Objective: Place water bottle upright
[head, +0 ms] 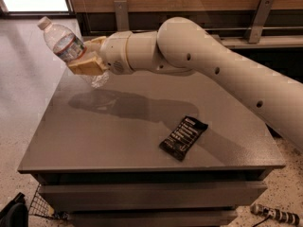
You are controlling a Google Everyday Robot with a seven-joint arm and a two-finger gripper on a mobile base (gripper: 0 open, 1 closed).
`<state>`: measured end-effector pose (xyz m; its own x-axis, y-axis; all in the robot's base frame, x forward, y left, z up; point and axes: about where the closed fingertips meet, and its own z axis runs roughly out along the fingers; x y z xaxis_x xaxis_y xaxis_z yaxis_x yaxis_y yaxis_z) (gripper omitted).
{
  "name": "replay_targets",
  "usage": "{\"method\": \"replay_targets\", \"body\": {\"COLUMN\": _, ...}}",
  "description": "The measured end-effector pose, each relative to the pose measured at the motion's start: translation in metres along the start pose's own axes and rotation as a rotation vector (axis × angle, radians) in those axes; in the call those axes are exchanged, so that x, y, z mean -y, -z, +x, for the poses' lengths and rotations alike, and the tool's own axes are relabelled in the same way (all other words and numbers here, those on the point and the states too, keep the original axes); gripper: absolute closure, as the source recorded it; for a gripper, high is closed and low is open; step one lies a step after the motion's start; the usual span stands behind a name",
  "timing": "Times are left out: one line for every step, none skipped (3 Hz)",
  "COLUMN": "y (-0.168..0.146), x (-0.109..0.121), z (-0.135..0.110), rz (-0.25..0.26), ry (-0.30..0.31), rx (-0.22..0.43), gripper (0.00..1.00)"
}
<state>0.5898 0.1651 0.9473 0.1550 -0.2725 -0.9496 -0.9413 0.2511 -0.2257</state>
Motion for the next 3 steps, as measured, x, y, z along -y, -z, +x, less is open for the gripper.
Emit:
{"method": "replay_targets", "body": {"y": -0.002, "x": 0.000, "z": -0.001, "rz": 0.004, "ry": -0.003, "rx": 0.007, "gripper": 1.00}}
{"method": "replay_targets", "body": {"y": -0.004, "x": -0.003, "z": 0.001, "rz": 0.007, "ry": -0.039, "rx": 0.037, "gripper": 1.00}}
{"method": "replay_targets", "body": {"y": -0.004, "x": -0.017, "z": 0.002, "rz": 0.035, "ry": -0.117, "rx": 0.101, "gripper": 1.00}}
